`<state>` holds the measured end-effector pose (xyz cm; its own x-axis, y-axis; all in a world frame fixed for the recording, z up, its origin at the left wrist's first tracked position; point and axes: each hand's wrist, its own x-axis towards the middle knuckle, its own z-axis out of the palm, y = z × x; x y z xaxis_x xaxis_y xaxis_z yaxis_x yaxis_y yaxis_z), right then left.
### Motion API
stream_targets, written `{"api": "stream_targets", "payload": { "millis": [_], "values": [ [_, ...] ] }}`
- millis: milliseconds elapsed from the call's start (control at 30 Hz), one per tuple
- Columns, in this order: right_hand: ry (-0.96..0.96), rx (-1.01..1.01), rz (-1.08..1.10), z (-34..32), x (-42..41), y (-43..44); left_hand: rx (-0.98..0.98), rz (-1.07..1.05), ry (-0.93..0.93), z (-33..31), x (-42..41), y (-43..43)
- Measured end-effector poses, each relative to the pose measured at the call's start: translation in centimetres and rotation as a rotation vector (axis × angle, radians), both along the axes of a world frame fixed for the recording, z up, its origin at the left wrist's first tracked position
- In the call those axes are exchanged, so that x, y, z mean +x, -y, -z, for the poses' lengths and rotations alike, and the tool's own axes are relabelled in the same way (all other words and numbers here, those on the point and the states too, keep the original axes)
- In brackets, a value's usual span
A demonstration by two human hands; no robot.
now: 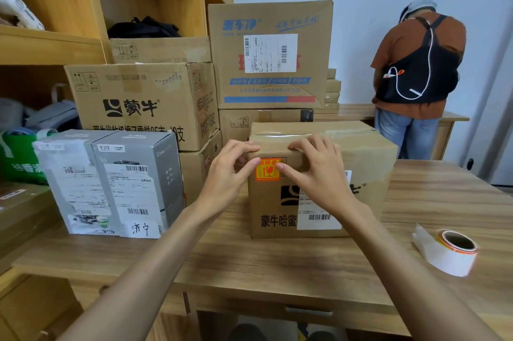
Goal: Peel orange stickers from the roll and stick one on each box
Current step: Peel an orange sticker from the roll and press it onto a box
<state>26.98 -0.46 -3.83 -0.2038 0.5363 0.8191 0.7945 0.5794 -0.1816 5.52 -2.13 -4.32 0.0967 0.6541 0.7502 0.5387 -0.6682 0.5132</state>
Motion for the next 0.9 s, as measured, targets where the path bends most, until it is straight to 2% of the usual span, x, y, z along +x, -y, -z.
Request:
{"api": "stream_targets", "payload": {
  "millis": [167, 367, 467, 533, 700, 800, 900],
  "values": [
    [0.153, 0.026, 0.091, 0.2, 0.6, 3.4, 0.072, 0.022, -0.097, -0.5, 1.3, 2.3],
    [0.136, 0.032, 0.192, 0.9, 0.0, 6.0, 0.180, 0.037, -0.166, -1.5, 2.8, 4.5],
    [0.142, 0.035, 0.253, 0.9, -0.3, 6.3, 0.098, -0.054, -0.095, -2.5, 2.0, 3.4],
    [0.134, 0.033, 0.263, 0.7, -0.6, 6.4, -0.041, -0.112, -0.081, -3.3, 1.2, 1.9],
    [0.127, 0.029, 0.226, 0.4, -0.7, 6.6, -0.412, -0.086, -0.239, -5.0, 0.3, 0.1],
    [0.128, 0.026, 0.204, 0.5, -0.1, 6.9, -0.441, -0.086, -0.297, -5.2, 0.0, -0.2],
    [0.138, 0.000, 0.161, 0.3, 1.0, 7.2, -0.371, -0.105, -0.341, -4.5, -0.7, 0.1]
  ]
}}
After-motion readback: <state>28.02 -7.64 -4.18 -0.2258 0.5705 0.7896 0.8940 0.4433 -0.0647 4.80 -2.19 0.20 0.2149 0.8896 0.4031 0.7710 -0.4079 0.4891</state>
